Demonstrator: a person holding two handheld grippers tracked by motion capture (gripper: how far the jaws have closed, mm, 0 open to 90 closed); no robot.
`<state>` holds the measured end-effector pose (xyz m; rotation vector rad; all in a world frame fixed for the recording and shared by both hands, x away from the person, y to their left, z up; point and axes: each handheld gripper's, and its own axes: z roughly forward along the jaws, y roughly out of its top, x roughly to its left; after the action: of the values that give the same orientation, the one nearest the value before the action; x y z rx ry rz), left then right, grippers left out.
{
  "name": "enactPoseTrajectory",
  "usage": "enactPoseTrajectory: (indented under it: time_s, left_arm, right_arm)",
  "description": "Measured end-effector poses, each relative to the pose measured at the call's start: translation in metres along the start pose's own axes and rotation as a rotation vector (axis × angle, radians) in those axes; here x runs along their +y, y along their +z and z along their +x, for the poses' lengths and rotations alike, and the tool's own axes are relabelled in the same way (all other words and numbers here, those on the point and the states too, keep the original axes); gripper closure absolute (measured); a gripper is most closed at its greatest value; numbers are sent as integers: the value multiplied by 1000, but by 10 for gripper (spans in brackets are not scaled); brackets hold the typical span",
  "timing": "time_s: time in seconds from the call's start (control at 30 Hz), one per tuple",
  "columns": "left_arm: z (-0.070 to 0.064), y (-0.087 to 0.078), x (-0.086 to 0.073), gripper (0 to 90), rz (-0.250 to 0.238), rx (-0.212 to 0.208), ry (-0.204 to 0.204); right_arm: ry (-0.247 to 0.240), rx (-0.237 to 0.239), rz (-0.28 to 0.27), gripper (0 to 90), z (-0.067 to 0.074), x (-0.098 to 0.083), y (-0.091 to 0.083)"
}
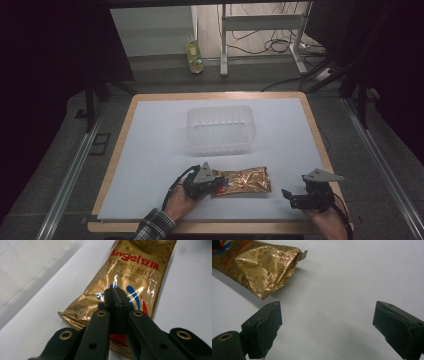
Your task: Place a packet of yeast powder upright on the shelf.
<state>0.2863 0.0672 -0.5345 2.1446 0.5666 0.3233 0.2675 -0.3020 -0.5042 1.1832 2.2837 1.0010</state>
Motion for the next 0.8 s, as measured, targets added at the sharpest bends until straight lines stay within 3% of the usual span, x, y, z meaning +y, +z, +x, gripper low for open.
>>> enactPoseTrajectory:
  time_s: [0.43,0.8]
  left_arm:
    - [1,-4,-4,898,18,8,-4]
    - [0,-6,-7,898,35,18,-13]
  right_arm:
    - [6,10,-29,86,2,3,-5]
    - [60,82,-19,100,0,8,-5]
